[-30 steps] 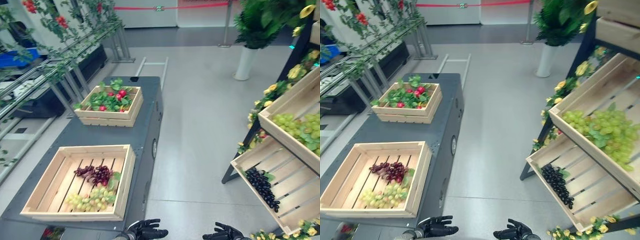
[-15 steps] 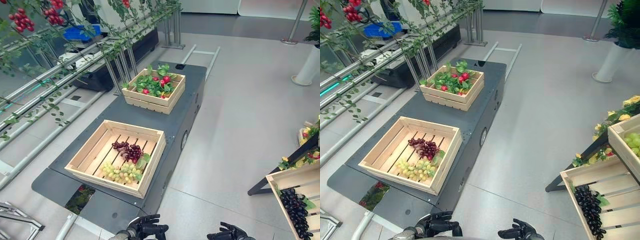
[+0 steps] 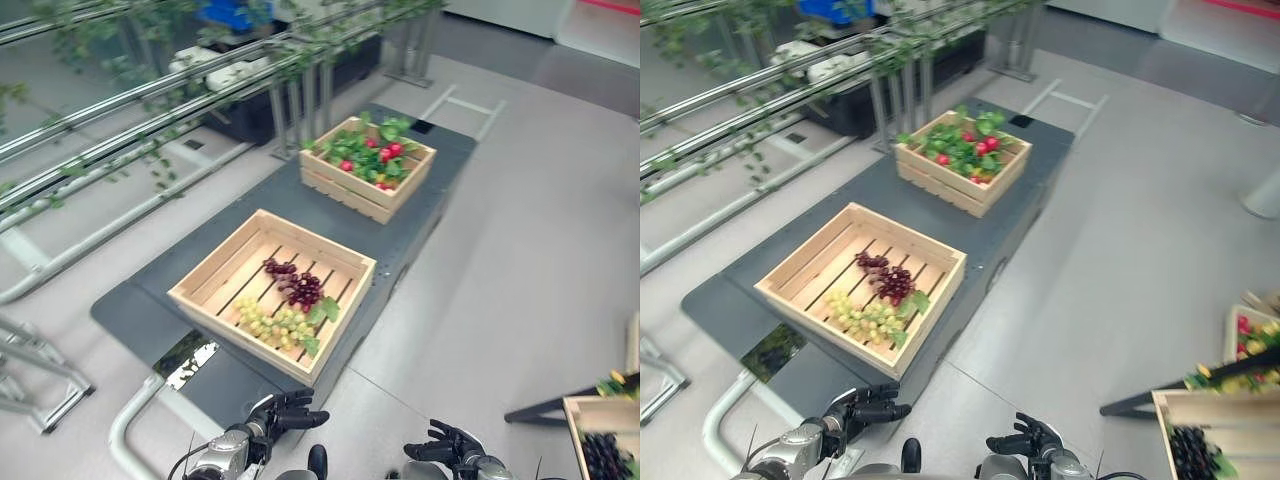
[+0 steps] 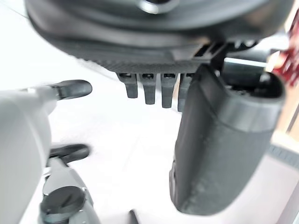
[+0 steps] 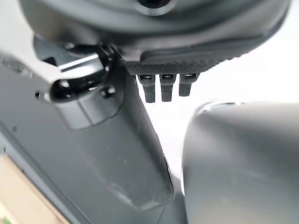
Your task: Pick up the fruits from the basket on one side to the basket on the other side
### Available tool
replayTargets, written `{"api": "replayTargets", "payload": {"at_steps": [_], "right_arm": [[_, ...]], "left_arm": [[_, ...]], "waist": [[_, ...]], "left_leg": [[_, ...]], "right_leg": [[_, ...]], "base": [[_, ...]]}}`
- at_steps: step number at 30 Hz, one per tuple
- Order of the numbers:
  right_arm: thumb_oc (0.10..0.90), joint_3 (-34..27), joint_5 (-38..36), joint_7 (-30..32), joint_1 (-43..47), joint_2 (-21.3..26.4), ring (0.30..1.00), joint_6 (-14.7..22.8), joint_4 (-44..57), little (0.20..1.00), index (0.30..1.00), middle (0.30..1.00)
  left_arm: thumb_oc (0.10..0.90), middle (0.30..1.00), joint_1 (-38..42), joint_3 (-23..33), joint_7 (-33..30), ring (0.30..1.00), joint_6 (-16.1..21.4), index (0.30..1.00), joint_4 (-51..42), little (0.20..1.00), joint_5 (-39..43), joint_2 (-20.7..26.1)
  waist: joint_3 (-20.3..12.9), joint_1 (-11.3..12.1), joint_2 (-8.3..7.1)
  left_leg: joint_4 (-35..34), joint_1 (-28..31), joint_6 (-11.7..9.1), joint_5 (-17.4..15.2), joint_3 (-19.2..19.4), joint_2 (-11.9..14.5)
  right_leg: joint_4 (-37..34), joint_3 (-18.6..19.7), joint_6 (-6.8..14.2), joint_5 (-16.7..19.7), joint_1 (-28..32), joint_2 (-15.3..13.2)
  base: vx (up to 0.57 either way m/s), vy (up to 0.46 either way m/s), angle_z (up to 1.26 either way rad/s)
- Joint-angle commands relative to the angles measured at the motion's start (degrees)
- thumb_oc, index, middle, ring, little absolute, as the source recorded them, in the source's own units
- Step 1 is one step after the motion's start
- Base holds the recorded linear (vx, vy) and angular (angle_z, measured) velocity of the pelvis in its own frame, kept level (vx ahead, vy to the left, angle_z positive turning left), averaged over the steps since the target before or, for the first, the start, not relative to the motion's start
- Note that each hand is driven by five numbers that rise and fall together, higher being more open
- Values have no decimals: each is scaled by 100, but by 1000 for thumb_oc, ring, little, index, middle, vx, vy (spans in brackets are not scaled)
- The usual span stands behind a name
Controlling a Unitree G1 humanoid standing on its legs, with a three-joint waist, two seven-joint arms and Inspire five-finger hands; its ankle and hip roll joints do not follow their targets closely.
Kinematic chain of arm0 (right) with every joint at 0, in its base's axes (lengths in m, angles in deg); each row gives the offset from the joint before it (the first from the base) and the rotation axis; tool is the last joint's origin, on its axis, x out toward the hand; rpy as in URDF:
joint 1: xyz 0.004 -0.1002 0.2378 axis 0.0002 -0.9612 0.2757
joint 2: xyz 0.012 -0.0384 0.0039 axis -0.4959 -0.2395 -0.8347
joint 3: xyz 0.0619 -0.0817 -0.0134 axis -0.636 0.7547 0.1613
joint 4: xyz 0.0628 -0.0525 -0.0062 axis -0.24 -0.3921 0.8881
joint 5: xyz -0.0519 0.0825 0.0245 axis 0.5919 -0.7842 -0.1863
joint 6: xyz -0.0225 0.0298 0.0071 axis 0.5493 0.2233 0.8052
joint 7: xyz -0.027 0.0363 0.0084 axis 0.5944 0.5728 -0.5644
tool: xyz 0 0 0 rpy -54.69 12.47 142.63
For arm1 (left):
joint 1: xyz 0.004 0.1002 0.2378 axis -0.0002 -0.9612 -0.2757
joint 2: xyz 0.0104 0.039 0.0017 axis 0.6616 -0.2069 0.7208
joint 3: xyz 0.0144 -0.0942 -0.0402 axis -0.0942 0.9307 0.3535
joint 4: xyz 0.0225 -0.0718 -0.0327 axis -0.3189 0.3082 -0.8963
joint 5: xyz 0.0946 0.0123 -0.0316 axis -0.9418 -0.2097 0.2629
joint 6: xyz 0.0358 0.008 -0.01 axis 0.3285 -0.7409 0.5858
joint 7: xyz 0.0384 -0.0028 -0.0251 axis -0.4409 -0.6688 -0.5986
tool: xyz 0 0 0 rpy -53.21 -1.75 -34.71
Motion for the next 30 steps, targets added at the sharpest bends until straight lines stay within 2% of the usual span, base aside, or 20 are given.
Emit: {"api": "replayTargets", "payload": {"at_steps": [1,3,4,6,7,9,11,12,13,16,18,19,20,21,22,23,25,26,28,30], "right_arm": [[800,-131,-449,122,80,99,900,393,17,900,900,900],[800,-146,-461,120,70,70,900,368,10,900,900,900],[800,-154,-487,117,30,27,900,391,7,900,900,900],[800,-143,-494,75,-14,-8,900,409,9,900,900,900],[800,-110,-575,101,-50,-70,900,406,2,900,900,900],[800,-95,-588,104,-69,-85,900,367,-13,900,900,900],[800,-23,-410,83,-66,-56,900,320,-47,900,900,900],[800,-23,-410,84,-66,-56,900,319,-46,900,900,900],[800,16,-404,134,-61,-20,900,204,13,900,900,900],[800,23,-437,189,-50,44,900,92,124,900,900,900],[800,-33,-557,230,-73,147,900,114,161,900,900,900],[800,-102,-714,316,-116,219,900,126,232,900,900,900],[800,-114,-735,328,-123,235,900,130,248,900,900,900],[800,-185,-828,374,-151,334,900,160,312,900,900,900],[800,-234,-829,388,-134,415,900,179,352,900,900,900],[800,-236,-828,388,-135,414,900,178,353,900,900,900],[800,-248,-899,459,-135,498,900,140,527,900,900,900],[800,-248,-898,460,-138,495,900,138,530,900,900,900],[800,-269,-921,445,-330,491,900,93,720,900,900,900],[800,-295,-817,446,-442,445,900,91,749,900,900,900]], "left_arm": [[800,900,90,-98,213,900,532,900,-156,900,-156,-122],[800,900,68,-114,230,900,599,900,-138,900,-244,-118],[800,900,17,-143,238,900,710,900,-102,900,-288,-100],[800,900,-39,-141,248,900,794,900,-111,900,-275,-74],[800,900,-74,-146,253,900,938,900,-112,900,-296,-47],[800,900,-98,-132,291,900,1005,900,-107,900,-231,-69],[800,900,-134,-101,389,900,1037,900,-230,900,-105,-135],[800,900,-134,-100,389,900,1037,900,-230,900,-105,-135],[800,900,-90,-124,459,900,937,900,-363,900,-95,-163],[800,900,9,-225,602,900,822,900,-588,900,-241,-160],[800,900,138,-395,830,900,860,900,-776,900,-492,-142],[800,900,219,-531,1025,900,813,900,-1043,900,-665,-108],[800,900,237,-560,1067,900,804,900,-1111,900,-695,-99],[800,900,348,-760,1267,900,752,900,-1533,900,-830,-38],[800,900,443,-970,1255,900,569,900,-2046,900,-864,81],[800,900,440,-971,1255,900,560,900,-2057,900,-862,86],[800,900,580,-1301,1243,900,410,900,-2993,900,-959,472],[800,900,575,-1301,1244,900,402,900,-3005,900,-957,480],[800,900,700,-1389,1396,900,336,900,-3899,900,-714,943],[800,900,777,-1390,1374,900,490,900,-4343,900,-673,1196]], "waist": [[-233,-76,-102],[-219,-121,-105],[-217,-179,-123],[-211,-222,-144],[-237,-258,-215],[-270,-268,-259],[-363,-237,-307],[-361,-241,-306],[-395,-228,-333],[-387,-221,-369],[-330,-264,-331],[-277,-323,-270],[-263,-339,-260],[-221,-411,-172],[-178,-437,-104],[-178,-440,-105],[-160,-456,20],[-159,-456,18],[-210,-464,74],[-244,-455,89]], "left_leg": [[139,-5,-43,-522,-53,-405],[178,38,-22,-597,-160,-378],[231,54,-2,-663,-268,-351],[269,66,8,-693,-375,-320],[304,82,-4,-724,-472,-278],[321,105,-53,-726,-512,-214],[369,121,-227,-649,-444,31],[367,125,-228,-649,-448,32],[474,45,-369,-548,-287,246],[730,-178,-467,-475,-81,392],[894,-319,-595,-412,300,499],[832,-320,-673,-325,657,562],[821,-320,-687,-309,709,571],[665,-343,-748,-205,1106,569],[610,-372,-742,-191,1212,514],[607,-372,-742,-189,1208,512],[267,-273,-688,-111,1061,409],[258,-265,-688,-107,1062,408],[12,-130,-609,-79,958,297],[9,-110,-547,-150,906,238]], "right_leg": [[-771,588,-18,1700,-538,-158],[-908,766,7,1720,-614,-113],[-872,997,32,1683,-691,-17],[-727,1153,34,1627,-690,84],[-661,1253,26,1599,-538,159],[-790,1258,-22,1567,-347,176],[-1009,1093,-137,1462,-40,147],[-1011,1089,-138,1462,-36,147],[-1074,924,-233,1372,140,151],[-1105,671,-310,1277,291,133],[-1135,312,-356,1204,402,94],[-1178,104,-343,1181,471,61],[-1190,63,-341,1179,487,52],[-1234,-152,-322,1141,535,18],[-1233,-254,-304,1124,517,-21],[-1232,-257,-303,1123,517,-22],[-1164,-265,-259,1100,457,-68],[-1162,-265,-258,1098,459,-69],[-1101,-270,-165,1107,478,-145],[-984,-289,-109,1083,444,-201]], "base": [[208,-277,94],[196,-289,99],[181,-319,100],[190,-375,100],[198,-415,121],[164,-329,129],[163,-302,76],[184,-374,31],[102,-249,26],[64,-174,39],[32,-66,60],[16,15,90],[0,119,117],[-22,178,120],[-22,169,117],[-16,171,94],[39,239,56],[84,263,20],[114,240,24],[117,209,18]]}}
